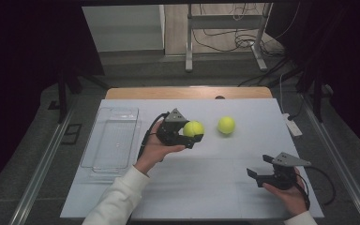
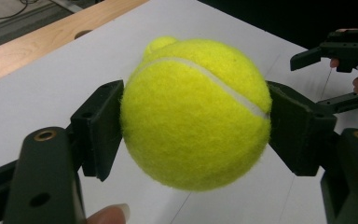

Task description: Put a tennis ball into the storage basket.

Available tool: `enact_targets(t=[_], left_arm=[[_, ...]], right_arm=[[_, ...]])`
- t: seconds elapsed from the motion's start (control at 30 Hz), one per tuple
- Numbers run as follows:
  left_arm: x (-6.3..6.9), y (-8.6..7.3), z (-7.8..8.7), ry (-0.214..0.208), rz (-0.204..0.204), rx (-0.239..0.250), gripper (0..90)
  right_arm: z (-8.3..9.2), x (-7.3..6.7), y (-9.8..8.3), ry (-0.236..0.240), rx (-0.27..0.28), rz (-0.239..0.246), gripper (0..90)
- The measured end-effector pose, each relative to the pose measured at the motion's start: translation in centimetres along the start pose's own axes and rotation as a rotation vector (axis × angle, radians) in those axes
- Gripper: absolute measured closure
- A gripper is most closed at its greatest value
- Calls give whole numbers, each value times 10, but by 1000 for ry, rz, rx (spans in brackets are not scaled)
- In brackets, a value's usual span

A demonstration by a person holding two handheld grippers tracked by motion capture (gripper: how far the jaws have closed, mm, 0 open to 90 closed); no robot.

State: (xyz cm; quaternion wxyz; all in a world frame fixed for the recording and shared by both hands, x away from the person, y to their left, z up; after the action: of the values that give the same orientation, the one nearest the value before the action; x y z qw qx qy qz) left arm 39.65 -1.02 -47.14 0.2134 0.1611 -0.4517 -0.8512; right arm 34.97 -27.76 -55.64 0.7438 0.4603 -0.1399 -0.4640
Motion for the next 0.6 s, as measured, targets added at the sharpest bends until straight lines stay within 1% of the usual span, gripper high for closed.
enact_targets(t=[0.6], left_arm=[[-9, 7, 18, 23, 12, 44, 267]], right_arm=[[0, 0, 0, -1, 0, 2, 124]])
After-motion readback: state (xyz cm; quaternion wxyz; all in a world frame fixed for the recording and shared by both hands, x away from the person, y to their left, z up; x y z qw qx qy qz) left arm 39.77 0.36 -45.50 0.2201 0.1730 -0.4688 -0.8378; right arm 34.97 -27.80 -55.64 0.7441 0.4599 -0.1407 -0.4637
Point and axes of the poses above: each handheld gripper's, and its own axes: z roughly backward along the jaws, y roughly out of its top, x roughly to its right, the point moved 9 cm from there along -z, roughly forward along the jaws, and after that the axes turned 14 degrees about -z, right-handed, at the moved point
